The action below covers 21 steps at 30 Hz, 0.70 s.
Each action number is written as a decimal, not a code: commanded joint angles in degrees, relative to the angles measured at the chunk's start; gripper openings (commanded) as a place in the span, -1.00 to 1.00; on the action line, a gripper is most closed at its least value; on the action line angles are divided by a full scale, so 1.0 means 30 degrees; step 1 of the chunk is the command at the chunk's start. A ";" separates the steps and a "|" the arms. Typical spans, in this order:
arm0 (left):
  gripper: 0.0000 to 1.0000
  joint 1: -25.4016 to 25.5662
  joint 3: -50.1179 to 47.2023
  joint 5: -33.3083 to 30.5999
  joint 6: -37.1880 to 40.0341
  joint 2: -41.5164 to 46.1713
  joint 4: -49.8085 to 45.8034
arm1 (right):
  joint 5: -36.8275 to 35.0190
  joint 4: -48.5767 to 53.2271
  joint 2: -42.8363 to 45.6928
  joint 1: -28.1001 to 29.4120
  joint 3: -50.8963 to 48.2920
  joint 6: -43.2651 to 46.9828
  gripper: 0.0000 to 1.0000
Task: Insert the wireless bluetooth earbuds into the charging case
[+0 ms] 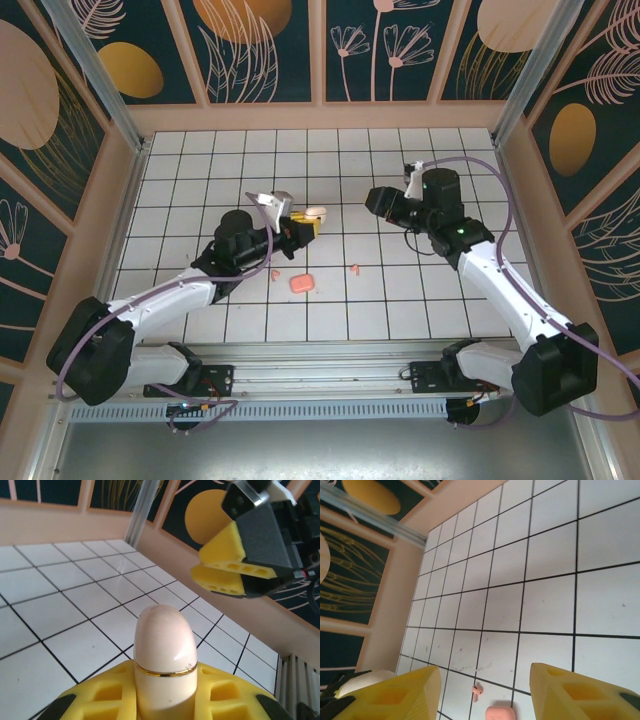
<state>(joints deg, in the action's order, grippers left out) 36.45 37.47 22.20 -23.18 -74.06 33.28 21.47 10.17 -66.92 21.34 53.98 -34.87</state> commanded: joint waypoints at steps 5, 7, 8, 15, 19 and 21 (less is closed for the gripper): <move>-0.86 0.0109 0.2358 -0.0266 -0.3879 -0.2071 -0.1948 | -0.0467 -0.0111 -0.0341 -0.0723 -0.0059 -0.0761 0.00; -0.87 0.0098 0.2886 -0.0015 -0.4572 -0.2708 -0.2174 | -0.0476 -0.0044 -0.0322 -0.0883 -0.0163 -0.0823 0.00; -0.87 0.0097 0.3120 0.0127 -0.4954 -0.3075 -0.2201 | -0.0505 -0.0028 -0.0312 -0.0973 -0.0235 -0.0858 -0.01; -0.87 0.0147 0.4638 0.0445 -0.7532 -0.5386 -0.2469 | -0.0426 0.0095 0.0052 -0.1704 -0.0820 -0.1090 0.00; -0.87 0.0245 0.5486 0.0569 -0.8624 -0.6628 -0.2602 | -0.0334 0.0184 0.0133 -0.2115 -0.1056 -0.1131 -0.01; -0.87 0.0395 0.5969 0.0512 -0.8923 -0.7294 -0.2929 | -0.0248 0.0214 0.0146 -0.2291 -0.1151 -0.1126 -0.01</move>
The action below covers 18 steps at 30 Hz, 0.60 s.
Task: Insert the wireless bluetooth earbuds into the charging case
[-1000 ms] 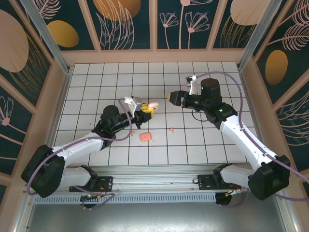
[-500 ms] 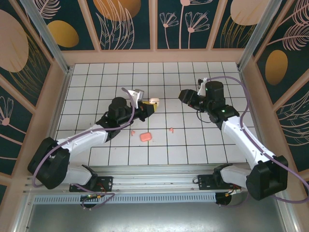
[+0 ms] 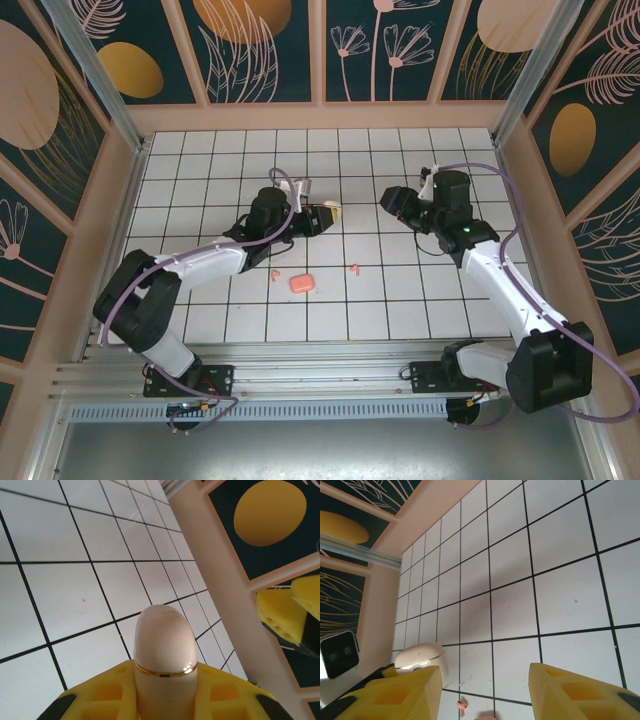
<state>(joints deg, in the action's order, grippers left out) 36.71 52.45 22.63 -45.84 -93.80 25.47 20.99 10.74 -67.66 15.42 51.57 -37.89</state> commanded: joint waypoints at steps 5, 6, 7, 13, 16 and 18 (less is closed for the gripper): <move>-0.87 0.0501 0.2410 0.0547 -0.2284 -0.2561 -0.0933 | 0.0033 0.0132 0.0431 -0.0627 -0.0467 -0.0057 -0.01; -0.87 0.0536 0.2586 0.0596 -0.2406 -0.2807 -0.0958 | 0.0033 0.0189 0.0445 -0.0687 -0.0473 -0.0019 -0.01; -0.87 0.0566 0.2790 0.0600 -0.2532 -0.3089 -0.1040 | 0.0033 0.0213 0.0463 -0.0743 -0.0495 0.0001 -0.01; -0.85 0.0802 0.4022 0.0816 -0.3237 -0.4638 -0.1429 | 0.0065 0.0374 0.0491 -0.1112 -0.0676 0.0091 -0.01; -0.85 0.0966 0.4608 0.0871 -0.3493 -0.5294 -0.1539 | 0.0119 0.0447 0.0490 -0.1214 -0.0702 0.0177 -0.01; -0.85 0.1070 0.5003 0.0926 -0.3693 -0.5708 -0.1635 | 0.0092 0.0592 0.0513 -0.1324 -0.0698 0.0259 -0.01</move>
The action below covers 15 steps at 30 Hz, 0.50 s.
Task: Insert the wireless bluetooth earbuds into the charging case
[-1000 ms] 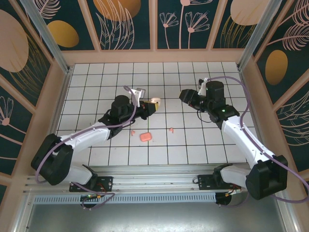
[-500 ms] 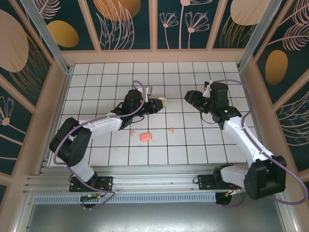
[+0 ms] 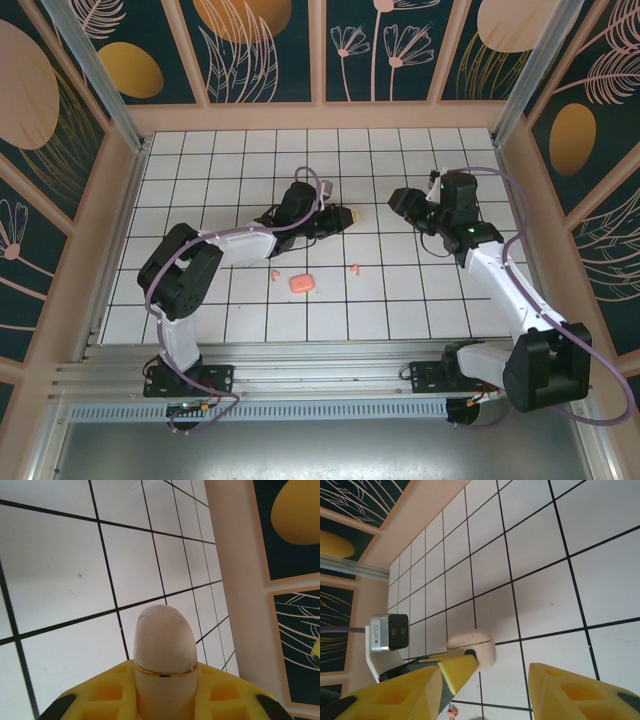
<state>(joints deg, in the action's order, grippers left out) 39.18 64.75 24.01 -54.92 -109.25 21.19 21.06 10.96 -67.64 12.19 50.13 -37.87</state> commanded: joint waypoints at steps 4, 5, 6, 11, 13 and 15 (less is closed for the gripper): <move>-0.85 0.0431 0.1466 0.0618 -0.1152 -0.1342 -0.0236 | -0.0076 0.0828 0.0766 -0.0455 -0.0347 0.0376 -0.01; -0.85 0.0470 0.1625 0.0630 -0.1227 -0.1500 -0.0243 | -0.0106 0.0859 0.0863 -0.0536 -0.0412 0.0405 -0.01; -0.85 0.0515 0.1719 0.0639 -0.1297 -0.1604 -0.0266 | -0.0093 0.0874 0.0958 -0.0588 -0.0475 0.0391 -0.02; -0.85 0.0730 0.2137 0.0668 -0.1572 -0.2119 -0.0382 | 0.0040 0.0946 0.1123 -0.0981 -0.0661 0.0435 -0.02; -0.85 0.0788 0.2244 0.0647 -0.1710 -0.2295 -0.0369 | 0.0070 0.1004 0.1152 -0.1084 -0.0706 0.0493 -0.01; -0.85 0.0904 0.2346 0.0629 -0.1788 -0.2428 -0.0419 | 0.0099 0.1034 0.1191 -0.1130 -0.0740 0.0494 -0.01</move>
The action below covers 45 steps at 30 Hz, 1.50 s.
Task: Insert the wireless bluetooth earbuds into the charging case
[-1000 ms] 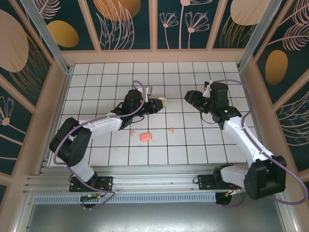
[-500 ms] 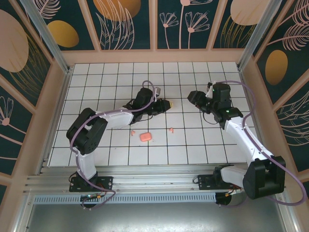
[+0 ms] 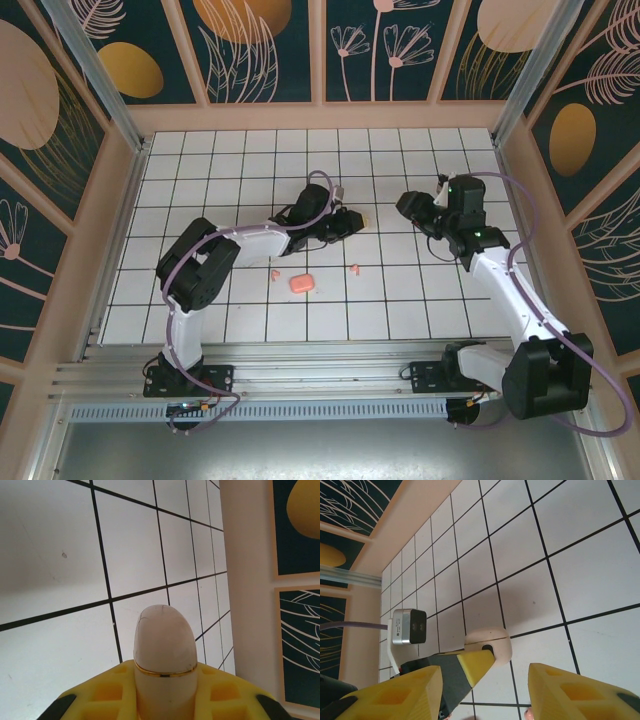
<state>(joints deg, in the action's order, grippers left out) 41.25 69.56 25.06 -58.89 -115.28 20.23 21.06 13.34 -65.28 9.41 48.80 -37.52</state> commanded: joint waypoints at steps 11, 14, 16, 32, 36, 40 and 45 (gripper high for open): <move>-0.85 0.0540 0.1041 0.0026 -0.0992 -0.0874 -0.0414 | 0.0187 0.0305 0.0695 -0.0487 -0.0589 0.0472 -0.01; -0.85 0.0633 0.1099 -0.0089 -0.1125 -0.0875 -0.0549 | 0.0325 0.0187 0.0704 -0.0504 -0.0643 0.0351 -0.02; -0.84 0.0684 0.1100 -0.0148 -0.1170 -0.0885 -0.0593 | 0.0414 0.0287 0.0761 -0.0503 -0.0568 0.0348 -0.01; -0.80 0.1087 0.1293 -0.0293 -0.1519 -0.1989 -0.0807 | 0.0129 0.0700 0.1912 -0.0759 -0.1269 0.0260 -0.02; -0.79 0.1163 0.1689 -0.0446 -0.1490 -0.2467 -0.1075 | 0.0158 0.0737 0.2018 -0.0764 -0.1300 0.0289 -0.01; -0.77 0.1313 0.2065 -0.0598 -0.1246 -0.2901 -0.1540 | 0.0107 0.0849 0.2211 -0.0792 -0.1353 0.0333 -0.02; -0.72 0.1380 0.2513 -0.1012 -0.0857 -0.3369 -0.2148 | 0.0151 0.0926 0.2448 -0.0825 -0.1485 0.0275 -0.01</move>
<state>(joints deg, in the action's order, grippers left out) 44.99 74.89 23.22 -62.61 -124.01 15.57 21.45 15.46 -59.31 7.51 45.06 -37.45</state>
